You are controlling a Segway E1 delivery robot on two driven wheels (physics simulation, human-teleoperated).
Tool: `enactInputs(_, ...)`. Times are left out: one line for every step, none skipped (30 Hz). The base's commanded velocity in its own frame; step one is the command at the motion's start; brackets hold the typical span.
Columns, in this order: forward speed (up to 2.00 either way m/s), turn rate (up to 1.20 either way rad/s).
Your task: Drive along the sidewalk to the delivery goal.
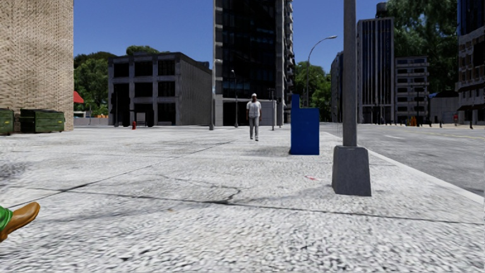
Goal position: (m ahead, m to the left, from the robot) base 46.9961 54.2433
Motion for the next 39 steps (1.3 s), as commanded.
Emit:
enactInputs(1.75,1.07)
enactInputs(1.75,0.87)
enactInputs(1.75,0.05)
enactInputs(1.75,0.01)
enactInputs(1.75,0.01)
enactInputs(1.75,0.00)
enactInputs(1.75,0.00)
enactInputs(1.75,0.00)
enactInputs(1.75,0.00)
enactInputs(1.75,0.00)
enactInputs(1.75,0.00)
enactInputs(1.75,0.00)
enactInputs(1.75,0.00)
enactInputs(1.75,0.00)
enactInputs(1.75,0.00)
enactInputs(1.75,0.00)
enactInputs(1.75,0.00)
enactInputs(1.75,0.00)
enactInputs(1.75,0.00)
enactInputs(1.75,0.00)
enactInputs(1.75,0.00)
enactInputs(1.75,0.00)
enactInputs(1.75,0.00)
enactInputs(1.75,0.00)
enactInputs(1.75,0.00)
enactInputs(1.75,-0.59)
enactInputs(1.75,-1.20)
enactInputs(1.75,-1.20)
enactInputs(1.75,-1.20)
enactInputs(1.75,-1.20)
enactInputs(1.75,-1.20)
enactInputs(1.75,-0.76)
enactInputs(1.75,-0.76)
enactInputs(1.75,0.00)
enactInputs(1.75,0.00)
enactInputs(1.75,0.00)
enactInputs(1.75,0.00)
enactInputs(1.75,0.00)
enactInputs(1.78,0.00)
